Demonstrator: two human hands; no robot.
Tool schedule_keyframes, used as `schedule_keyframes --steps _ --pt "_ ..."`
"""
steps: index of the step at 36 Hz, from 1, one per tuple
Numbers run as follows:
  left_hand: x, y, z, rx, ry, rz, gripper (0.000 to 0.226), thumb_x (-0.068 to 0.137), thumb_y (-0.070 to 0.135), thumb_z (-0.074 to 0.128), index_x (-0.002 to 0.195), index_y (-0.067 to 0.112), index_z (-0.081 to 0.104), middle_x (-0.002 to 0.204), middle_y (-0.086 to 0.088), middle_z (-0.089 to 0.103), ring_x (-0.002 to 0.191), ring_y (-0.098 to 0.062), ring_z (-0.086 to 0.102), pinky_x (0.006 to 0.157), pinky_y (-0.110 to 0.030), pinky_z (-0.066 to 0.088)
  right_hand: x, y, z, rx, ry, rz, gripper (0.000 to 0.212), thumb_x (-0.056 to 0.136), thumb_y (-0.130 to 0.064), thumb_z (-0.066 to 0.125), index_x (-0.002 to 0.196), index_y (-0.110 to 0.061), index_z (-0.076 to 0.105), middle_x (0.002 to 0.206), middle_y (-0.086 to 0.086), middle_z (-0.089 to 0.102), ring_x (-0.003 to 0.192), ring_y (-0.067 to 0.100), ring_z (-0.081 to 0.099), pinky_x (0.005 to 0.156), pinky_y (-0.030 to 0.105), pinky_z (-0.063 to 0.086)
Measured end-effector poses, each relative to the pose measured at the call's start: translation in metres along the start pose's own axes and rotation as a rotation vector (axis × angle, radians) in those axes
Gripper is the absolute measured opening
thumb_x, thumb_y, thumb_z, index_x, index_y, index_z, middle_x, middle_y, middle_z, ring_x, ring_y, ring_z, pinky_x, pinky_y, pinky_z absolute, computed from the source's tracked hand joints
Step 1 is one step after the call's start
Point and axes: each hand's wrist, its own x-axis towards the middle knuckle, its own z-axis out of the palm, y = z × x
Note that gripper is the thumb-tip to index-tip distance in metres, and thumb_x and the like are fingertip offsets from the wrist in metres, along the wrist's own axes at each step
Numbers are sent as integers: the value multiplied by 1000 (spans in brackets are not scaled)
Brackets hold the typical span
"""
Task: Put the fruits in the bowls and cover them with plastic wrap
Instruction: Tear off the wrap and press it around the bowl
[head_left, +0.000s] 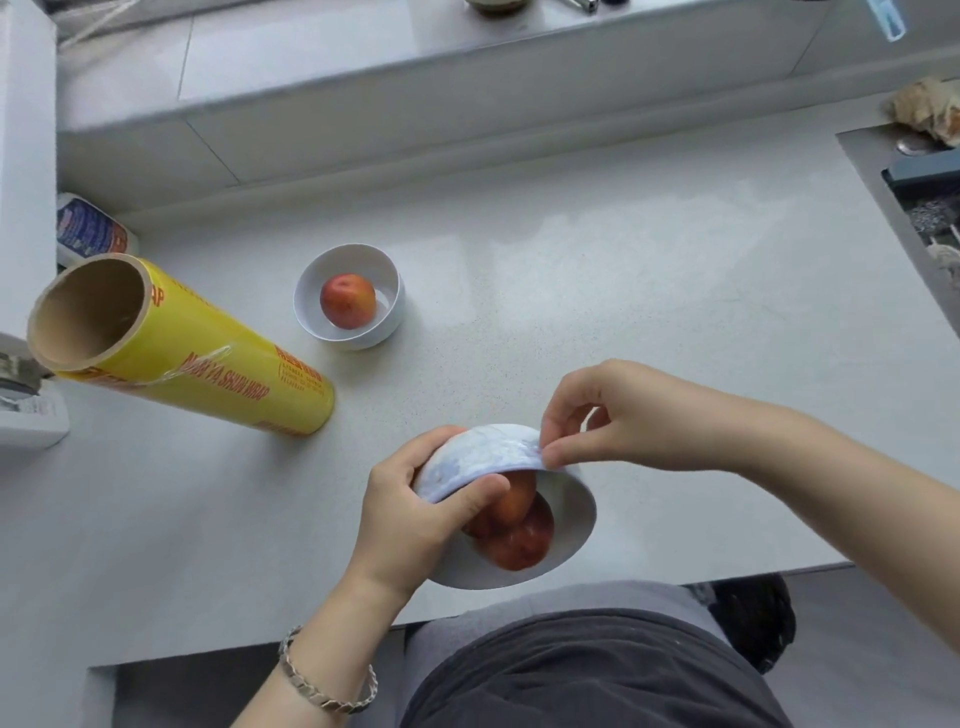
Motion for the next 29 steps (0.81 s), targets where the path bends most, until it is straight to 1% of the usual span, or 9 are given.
schedule_keyframes --steps 4,8,11,14,16,18,22,25,29 --pt "-1 0 -3 42 -19 2 53 39 52 74 85 30 65 80 16 70 76 7 61 70 -8 45 -1 -1 -1 -58 -91 -1 5 83 -26 65 79 -24 65 81 -10 64 62 -10 52 60 5 40" --pt "-2 0 -5 44 -77 23 42 41 49 74 80 35 67 79 26 69 76 9 61 70 -6 45 -4 -2 3 -178 -172 -58 7 90 -26 55 83 -25 56 92 -6 62 80 5 54 75 17 43" --pt "-2 0 -6 42 -119 41 33 43 48 73 76 47 70 77 25 68 75 8 61 71 -8 46 -5 0 6 -183 -204 -68 15 94 -22 47 79 -26 48 85 -6 55 74 5 47 68 15 37" --pt "-2 0 -10 39 -164 49 40 42 51 76 80 51 68 79 23 69 76 5 62 72 -11 47 -4 1 4 12 -203 -39 20 94 -22 46 75 -24 47 76 -8 55 62 -1 40 64 14 36" --pt "-2 -4 -12 43 -178 38 49 37 65 79 81 44 71 83 19 70 80 1 63 75 -13 48 -3 4 0 281 -153 -19 19 97 -16 40 78 -17 42 73 -4 63 61 6 41 61 17 36" --pt "-4 -7 -12 49 -177 19 55 36 71 78 80 39 71 86 17 71 83 -1 64 77 -15 48 -2 5 -7 381 -79 6 19 98 -12 36 79 -16 39 65 -6 66 56 7 40 57 15 35" --pt "-6 -11 -13 45 -154 -8 48 41 48 76 85 31 68 85 17 72 82 0 64 76 -15 48 1 5 -11 206 35 4 19 92 -26 51 74 -20 56 61 -14 62 58 2 46 61 15 38" --pt "-6 -11 -12 34 -138 2 48 42 47 74 86 29 67 83 21 71 80 5 64 74 -10 47 1 4 1 128 -19 10 18 83 -38 60 76 -22 65 69 -13 63 63 0 51 62 15 40" --pt "-2 -9 -11 36 -134 17 43 44 47 74 84 33 67 80 19 71 77 3 63 73 -12 48 4 1 14 22 -77 4 16 77 -40 69 79 -24 67 78 -4 63 66 4 49 66 22 42"
